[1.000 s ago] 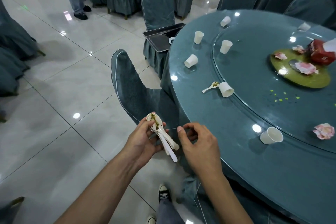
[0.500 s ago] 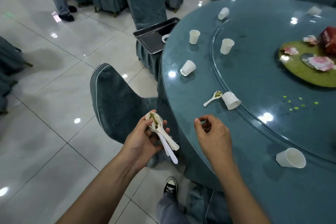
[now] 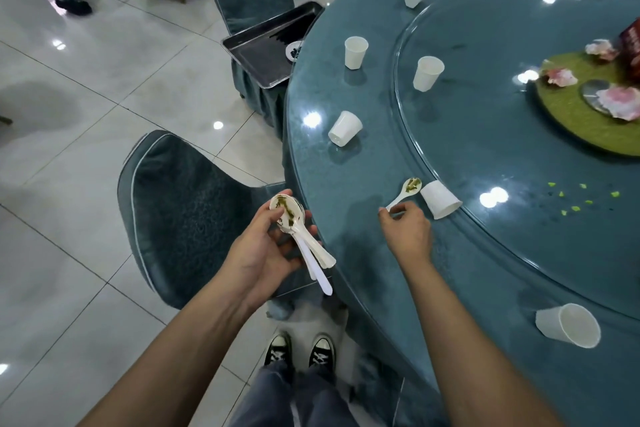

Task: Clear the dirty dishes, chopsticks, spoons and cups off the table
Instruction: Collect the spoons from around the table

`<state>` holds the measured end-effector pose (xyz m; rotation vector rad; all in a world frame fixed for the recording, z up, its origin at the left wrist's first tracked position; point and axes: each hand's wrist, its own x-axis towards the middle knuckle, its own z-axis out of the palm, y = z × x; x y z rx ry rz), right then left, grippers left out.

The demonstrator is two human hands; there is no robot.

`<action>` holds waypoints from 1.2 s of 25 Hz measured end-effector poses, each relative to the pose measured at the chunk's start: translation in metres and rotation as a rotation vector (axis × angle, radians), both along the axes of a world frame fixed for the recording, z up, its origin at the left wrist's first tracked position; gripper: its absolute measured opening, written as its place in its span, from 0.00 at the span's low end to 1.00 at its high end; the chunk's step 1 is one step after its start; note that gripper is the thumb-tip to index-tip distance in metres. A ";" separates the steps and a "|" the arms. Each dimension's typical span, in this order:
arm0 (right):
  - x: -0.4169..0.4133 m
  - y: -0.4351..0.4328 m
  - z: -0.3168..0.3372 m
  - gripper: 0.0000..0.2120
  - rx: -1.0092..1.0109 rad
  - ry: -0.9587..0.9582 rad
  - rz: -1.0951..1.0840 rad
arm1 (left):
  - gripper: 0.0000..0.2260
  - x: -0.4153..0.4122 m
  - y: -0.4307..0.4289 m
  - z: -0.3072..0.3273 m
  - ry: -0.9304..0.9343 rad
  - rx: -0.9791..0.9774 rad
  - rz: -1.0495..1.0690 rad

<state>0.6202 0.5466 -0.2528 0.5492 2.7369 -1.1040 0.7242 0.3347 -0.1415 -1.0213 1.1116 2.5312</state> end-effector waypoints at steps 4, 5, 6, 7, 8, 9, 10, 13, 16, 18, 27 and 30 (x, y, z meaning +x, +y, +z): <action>-0.029 0.003 -0.022 0.17 0.114 -0.082 -0.062 | 0.16 -0.019 -0.010 -0.005 -0.011 0.005 -0.028; -0.035 0.001 -0.028 0.19 0.147 -0.092 -0.074 | 0.16 -0.023 -0.013 -0.006 -0.013 0.008 -0.031; -0.041 0.000 -0.032 0.22 0.185 -0.095 -0.085 | 0.16 -0.026 -0.016 -0.008 -0.015 0.011 -0.029; -0.046 -0.001 -0.034 0.24 0.224 -0.095 -0.095 | 0.16 -0.030 -0.019 -0.010 -0.018 0.009 -0.027; -0.050 -0.003 -0.036 0.25 0.260 -0.094 -0.102 | 0.16 -0.033 -0.021 -0.012 -0.023 0.002 -0.025; -0.053 -0.004 -0.037 0.26 0.281 -0.098 -0.106 | 0.16 -0.035 -0.023 -0.013 -0.027 -0.009 -0.023; -0.055 -0.005 -0.039 0.25 0.292 -0.107 -0.106 | 0.16 -0.038 -0.024 -0.015 -0.032 -0.021 -0.020; -0.061 -0.004 -0.044 0.17 0.290 -0.120 -0.108 | 0.16 -0.042 -0.027 -0.019 -0.054 -0.043 -0.007; -0.058 -0.002 -0.045 0.11 0.251 -0.137 -0.091 | 0.16 -0.044 -0.027 -0.022 -0.070 -0.038 0.014; -0.051 -0.001 -0.041 0.08 0.181 -0.123 -0.081 | 0.16 -0.045 -0.027 -0.023 -0.074 -0.033 0.024; -0.001 -0.013 0.022 0.04 -0.140 0.088 -0.053 | 0.16 -0.042 -0.023 -0.020 -0.073 -0.011 0.056; 0.009 -0.017 0.053 0.04 -0.269 0.151 -0.089 | 0.16 -0.042 -0.019 -0.017 -0.065 -0.014 0.042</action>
